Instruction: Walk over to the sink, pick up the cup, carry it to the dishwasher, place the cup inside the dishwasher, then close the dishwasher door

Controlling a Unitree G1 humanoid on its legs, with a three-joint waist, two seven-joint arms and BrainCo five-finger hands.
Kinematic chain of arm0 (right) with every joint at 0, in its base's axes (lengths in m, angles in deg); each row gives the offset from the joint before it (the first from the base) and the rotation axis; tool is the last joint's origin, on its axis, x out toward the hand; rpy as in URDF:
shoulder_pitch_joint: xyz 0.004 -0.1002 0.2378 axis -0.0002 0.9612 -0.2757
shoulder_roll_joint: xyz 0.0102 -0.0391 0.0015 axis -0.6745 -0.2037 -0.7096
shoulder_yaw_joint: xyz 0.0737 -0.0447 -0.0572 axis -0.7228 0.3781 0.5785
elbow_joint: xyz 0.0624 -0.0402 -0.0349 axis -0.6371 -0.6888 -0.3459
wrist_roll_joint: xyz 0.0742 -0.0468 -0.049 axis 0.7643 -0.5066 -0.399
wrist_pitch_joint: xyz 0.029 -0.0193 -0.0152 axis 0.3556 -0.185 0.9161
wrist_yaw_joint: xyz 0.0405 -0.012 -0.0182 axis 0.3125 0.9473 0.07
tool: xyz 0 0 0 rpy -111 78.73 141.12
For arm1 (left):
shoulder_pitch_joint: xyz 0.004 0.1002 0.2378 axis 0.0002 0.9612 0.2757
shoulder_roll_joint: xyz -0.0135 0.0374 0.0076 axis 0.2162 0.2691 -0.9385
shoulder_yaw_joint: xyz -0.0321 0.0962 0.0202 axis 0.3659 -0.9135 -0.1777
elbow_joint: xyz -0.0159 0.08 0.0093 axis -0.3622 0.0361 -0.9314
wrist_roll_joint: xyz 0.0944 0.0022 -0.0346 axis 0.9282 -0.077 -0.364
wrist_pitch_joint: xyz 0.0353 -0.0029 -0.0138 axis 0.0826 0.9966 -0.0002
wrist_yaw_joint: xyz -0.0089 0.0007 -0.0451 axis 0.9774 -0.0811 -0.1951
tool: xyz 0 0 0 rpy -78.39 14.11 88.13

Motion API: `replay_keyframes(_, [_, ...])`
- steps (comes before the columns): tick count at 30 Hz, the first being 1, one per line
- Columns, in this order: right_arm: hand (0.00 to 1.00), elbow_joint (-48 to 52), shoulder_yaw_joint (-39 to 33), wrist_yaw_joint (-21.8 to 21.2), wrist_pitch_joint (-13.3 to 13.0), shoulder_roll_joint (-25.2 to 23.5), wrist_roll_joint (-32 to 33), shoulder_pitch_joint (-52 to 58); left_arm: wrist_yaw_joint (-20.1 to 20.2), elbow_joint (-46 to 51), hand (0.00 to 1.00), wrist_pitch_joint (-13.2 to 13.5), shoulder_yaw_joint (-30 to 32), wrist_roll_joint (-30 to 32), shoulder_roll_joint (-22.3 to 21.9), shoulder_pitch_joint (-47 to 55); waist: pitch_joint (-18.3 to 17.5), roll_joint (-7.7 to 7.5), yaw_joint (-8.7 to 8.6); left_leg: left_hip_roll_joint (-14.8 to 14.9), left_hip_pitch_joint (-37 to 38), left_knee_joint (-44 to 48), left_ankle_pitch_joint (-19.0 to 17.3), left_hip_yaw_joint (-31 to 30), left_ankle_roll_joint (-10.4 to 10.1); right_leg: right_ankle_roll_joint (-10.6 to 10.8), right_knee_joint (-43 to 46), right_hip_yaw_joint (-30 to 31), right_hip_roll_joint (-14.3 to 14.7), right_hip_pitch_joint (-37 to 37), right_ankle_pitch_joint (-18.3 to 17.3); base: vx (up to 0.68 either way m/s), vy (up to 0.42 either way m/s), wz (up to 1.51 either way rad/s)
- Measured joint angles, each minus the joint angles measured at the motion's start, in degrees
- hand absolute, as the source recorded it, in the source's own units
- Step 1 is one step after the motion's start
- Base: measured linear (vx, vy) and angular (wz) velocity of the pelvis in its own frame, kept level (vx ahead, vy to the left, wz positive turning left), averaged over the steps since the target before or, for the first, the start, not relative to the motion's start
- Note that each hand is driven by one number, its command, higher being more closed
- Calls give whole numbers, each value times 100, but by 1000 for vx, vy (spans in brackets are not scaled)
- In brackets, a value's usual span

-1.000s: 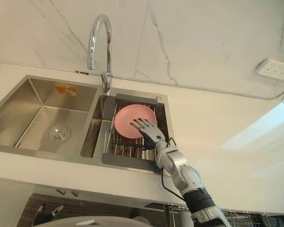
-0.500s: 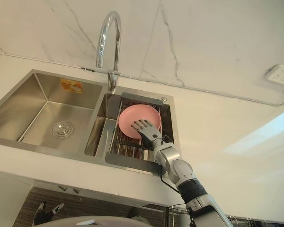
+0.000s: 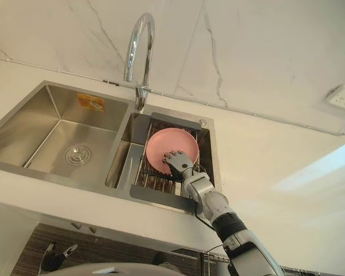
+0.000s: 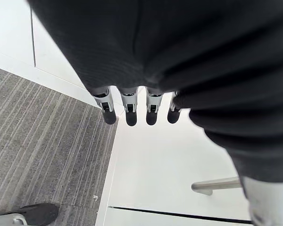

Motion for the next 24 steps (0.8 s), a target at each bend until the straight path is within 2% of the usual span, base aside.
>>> replay_keyframes(2, [100,-196,0,111,25,-13,-61,-113,-1,0,0,0,-2,-1,0,-7,3,2,29,-6,-1,-3,8,-7,0,3,0,-10,-8,4,3,-13,0,2])
replay_keyframes(4, [100,-387,0,421,140,-56,-229,-166,-7,-1,0,-1,-3,-1,3,-5,6,7,48,-5,-2,-7,10,-13,-3,3,0,-20,-8,9,3,0,0,0])
replay_keyframes(11, [100,-457,-65,999,234,-59,-257,-161,-37,0,0,18,0,0,3,-5,18,24,20,-5,2,-2,10,-12,-3,4,0,-27,-7,3,3,0,0,0])
replay_keyframes(19, [100,255,-641,1329,170,-40,403,81,-137,43,0,121,10,0,1,72,24,32,-56,-3,18,11,9,-3,-4,5,0,-15,-6,16,4,0,0,0])
replay_keyframes(24, [100,816,-959,1518,-11,-11,876,236,-255,44,0,179,10,0,-22,113,36,50,-129,6,53,11,2,43,-9,5,0,55,6,27,4,0,0,-4])
